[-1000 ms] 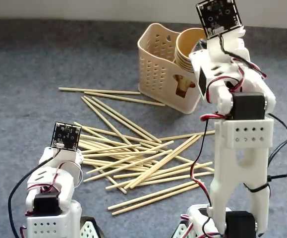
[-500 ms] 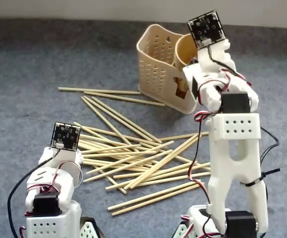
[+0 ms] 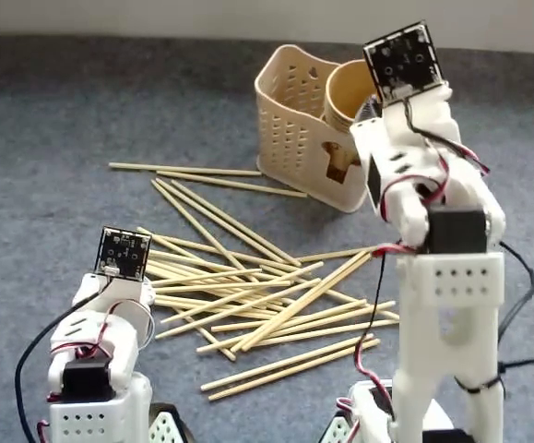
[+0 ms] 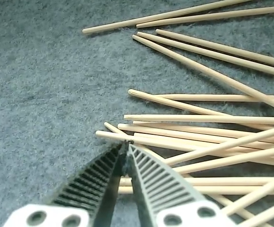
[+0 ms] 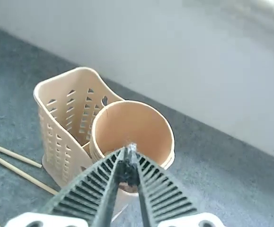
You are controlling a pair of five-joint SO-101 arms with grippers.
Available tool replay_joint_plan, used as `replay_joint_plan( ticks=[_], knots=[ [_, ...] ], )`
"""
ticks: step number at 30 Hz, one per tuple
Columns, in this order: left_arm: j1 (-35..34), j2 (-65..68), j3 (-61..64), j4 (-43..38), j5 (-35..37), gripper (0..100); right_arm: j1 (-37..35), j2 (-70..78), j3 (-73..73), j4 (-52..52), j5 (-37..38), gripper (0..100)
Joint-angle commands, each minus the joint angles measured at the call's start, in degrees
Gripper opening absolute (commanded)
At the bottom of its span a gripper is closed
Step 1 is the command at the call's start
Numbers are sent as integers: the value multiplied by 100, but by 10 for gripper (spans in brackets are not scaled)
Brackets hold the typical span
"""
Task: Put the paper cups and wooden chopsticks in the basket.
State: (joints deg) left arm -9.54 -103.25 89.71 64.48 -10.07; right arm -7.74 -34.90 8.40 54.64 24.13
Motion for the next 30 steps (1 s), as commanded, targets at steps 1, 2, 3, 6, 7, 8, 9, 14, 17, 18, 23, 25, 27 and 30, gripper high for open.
replay_joint_plan(
  ticks=[1,2,3,6,7,8,9,14,17,18,23,25,27,30],
  knots=[
    [-48,-57,-48,0,-44,7,-127,-611,-215,321,-26,8],
    [-48,-57,-48,0,-44,7,-215,-725,-189,488,-26,8],
    [-48,-57,-48,0,-44,7,-338,-813,-189,725,-26,8],
    [-48,-57,-48,0,-44,7,-699,-1015,-198,1499,-26,8],
    [-57,-57,-48,0,-44,7,-787,-1068,-189,1763,-35,8],
    [-57,-57,-48,0,-44,7,-848,-1077,-189,2000,-44,8],
    [-57,-57,-48,0,-44,7,-892,-1086,-189,2229,-88,8],
    [-57,-57,-48,0,-44,7,-919,-927,-180,3081,-809,8],
    [-57,-57,-48,0,-44,7,-919,-778,-180,3407,-941,9],
    [-57,-57,-48,0,-44,7,-927,-734,-180,3459,-1029,11],
    [-57,-57,-48,0,-44,7,-954,-585,127,3477,-1996,13],
    [-57,-57,-48,0,-44,7,-1059,-558,418,3327,-2426,13],
    [-57,-57,-48,0,-44,7,-1130,-541,857,3116,-2752,13],
    [-57,-57,-48,0,-44,7,-1226,-602,1516,2615,-2866,13]
  ],
)
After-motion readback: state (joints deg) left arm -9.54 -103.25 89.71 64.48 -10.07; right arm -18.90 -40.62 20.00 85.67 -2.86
